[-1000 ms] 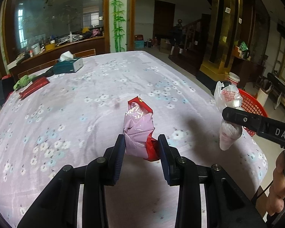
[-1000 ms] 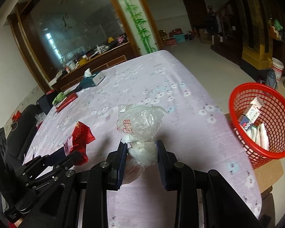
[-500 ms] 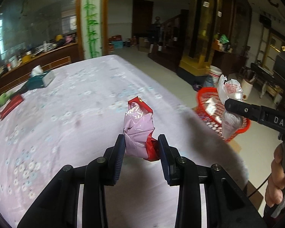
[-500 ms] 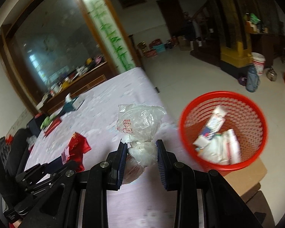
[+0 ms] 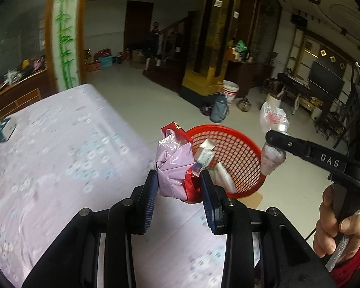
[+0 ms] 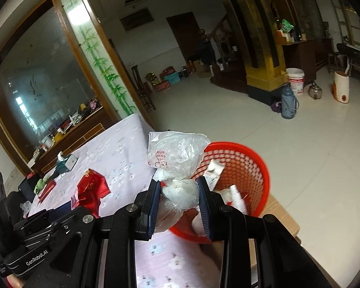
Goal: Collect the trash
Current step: 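Carry the wrapper and bag to the wastebasket and open both tools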
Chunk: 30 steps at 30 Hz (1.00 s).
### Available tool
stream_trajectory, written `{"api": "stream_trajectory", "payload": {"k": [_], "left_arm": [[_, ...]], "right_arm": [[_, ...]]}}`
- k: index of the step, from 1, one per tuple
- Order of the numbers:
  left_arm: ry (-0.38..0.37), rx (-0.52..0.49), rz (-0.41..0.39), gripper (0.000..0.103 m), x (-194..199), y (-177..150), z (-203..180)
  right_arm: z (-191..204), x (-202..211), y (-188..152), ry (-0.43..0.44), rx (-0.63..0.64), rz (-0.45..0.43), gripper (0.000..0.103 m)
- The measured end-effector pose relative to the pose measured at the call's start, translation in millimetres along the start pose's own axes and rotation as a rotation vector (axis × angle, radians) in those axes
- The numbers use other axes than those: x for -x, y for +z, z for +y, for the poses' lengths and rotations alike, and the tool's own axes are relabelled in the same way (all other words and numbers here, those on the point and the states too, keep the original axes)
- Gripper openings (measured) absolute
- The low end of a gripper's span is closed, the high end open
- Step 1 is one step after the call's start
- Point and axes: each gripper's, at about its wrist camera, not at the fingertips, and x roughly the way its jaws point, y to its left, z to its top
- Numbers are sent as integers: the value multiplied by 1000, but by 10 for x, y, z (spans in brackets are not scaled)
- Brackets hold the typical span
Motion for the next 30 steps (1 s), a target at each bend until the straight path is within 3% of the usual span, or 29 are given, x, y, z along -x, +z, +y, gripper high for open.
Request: {"api": "stream_trajectory", "payload": {"k": [7,17,30], "left_arm": [[-48,-4,25,34,-400,192,-191],[-76,-15,86,34,-960,225,-426],[-33,-51,111,34,-1248,121,-535]], "right_arm": [[-244,-51,116,-49,-14,-9,33],[-484,-235,189,-80,-32,13,33],[-585,-463,229,-97,-29,49,33]]}}
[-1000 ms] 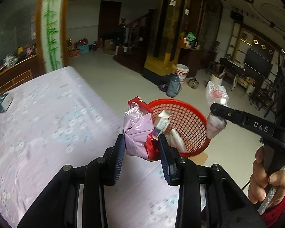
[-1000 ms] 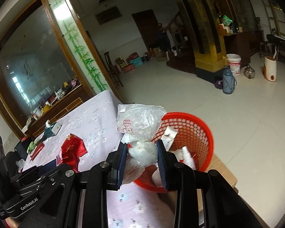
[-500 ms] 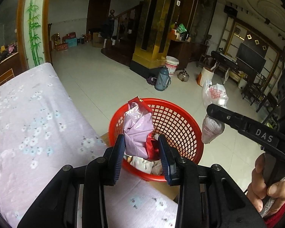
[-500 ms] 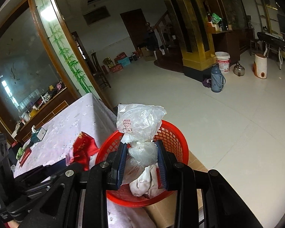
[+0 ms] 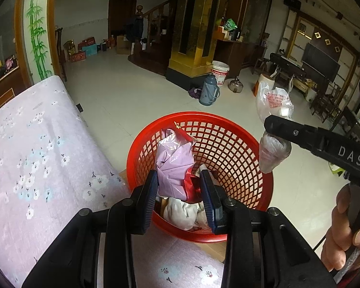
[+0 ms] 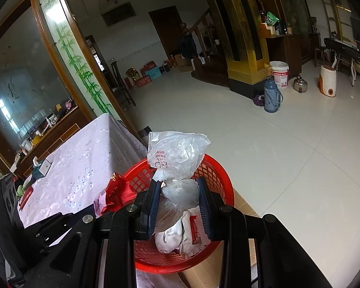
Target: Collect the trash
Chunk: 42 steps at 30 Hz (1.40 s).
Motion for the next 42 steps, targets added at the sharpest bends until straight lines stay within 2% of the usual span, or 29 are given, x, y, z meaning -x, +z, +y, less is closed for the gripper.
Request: {"api": "stream_trajectory", "payload": {"k": [8,19,24,27,31,33,35,36,38,42], "left_arm": [[26,-42,-6,34,-73,-27,-71],[42,-48,1,35,-124,-28,-96],[56,-59,-14,41,-113,-31,-106],[66,-65,-34,52,-59,-41,-122],[84,-77,-61,58,88,-73,-121],[93,-79,-79,64,216,-111,-119],[118,-83,-111,82,384,-168,-98],[133,-86,-134,85,489,-213,-79],[171,-96,-170,93,687,-316,-44],[237,-92,-193,97,1023,-562,89]], "right_arm": [[18,-131,17,-12,9,16,33],[-4,-286,-10,-33,4,48,35],[-38,-230,-9,-32,-23,47,39],[-19,-144,-17,-29,-16,34,47],[18,53,-46,-26,-19,7,48],[58,186,-86,-42,-10,-17,52],[118,345,-160,-75,3,-48,73],[159,441,-221,-114,9,-75,80],[250,573,-329,-172,37,-111,87],[414,757,-649,-259,49,-158,94]]}}
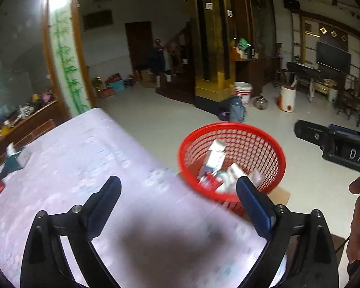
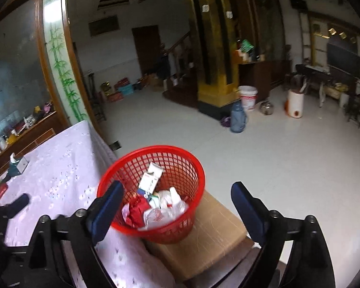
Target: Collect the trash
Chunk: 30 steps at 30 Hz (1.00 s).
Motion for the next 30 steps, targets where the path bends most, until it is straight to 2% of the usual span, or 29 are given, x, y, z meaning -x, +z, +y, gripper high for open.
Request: {"api": "stream_trajectory", "payload": {"k": [6,11,15,21,30], "left_arm": [[179,30,8,99,415,-388,318],[316,10,-18,100,691,-691,437],[344,29,-9,100,829,-834,523],[304,101,-3,100,942,-990,660],[299,132,14,100,1008,-1126,679]], "right_arm": [[251,255,-398,-79,70,-30,96],[444,352,-554,-90,140,-45,96],[586,414,-628,-74,177,-46,96],[694,450,-690,-59,214,-40,96],[804,479,-791,-40,244,-36,96]]}}
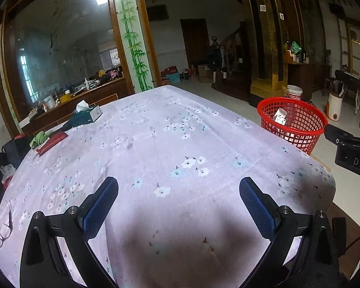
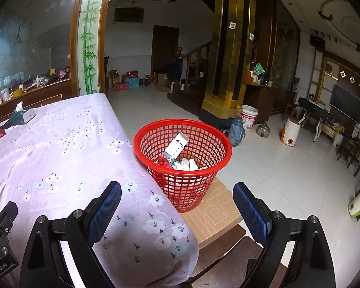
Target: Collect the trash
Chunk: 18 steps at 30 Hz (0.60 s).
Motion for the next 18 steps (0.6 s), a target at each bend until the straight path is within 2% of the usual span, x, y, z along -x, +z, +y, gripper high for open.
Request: {"api": "stream_trajectory", "payload": {"k": [18], "left_arm": [[7,40,12,100,48,-63,131]], "right_arm": [[248,61,-54,34,52,-2,96]]}}
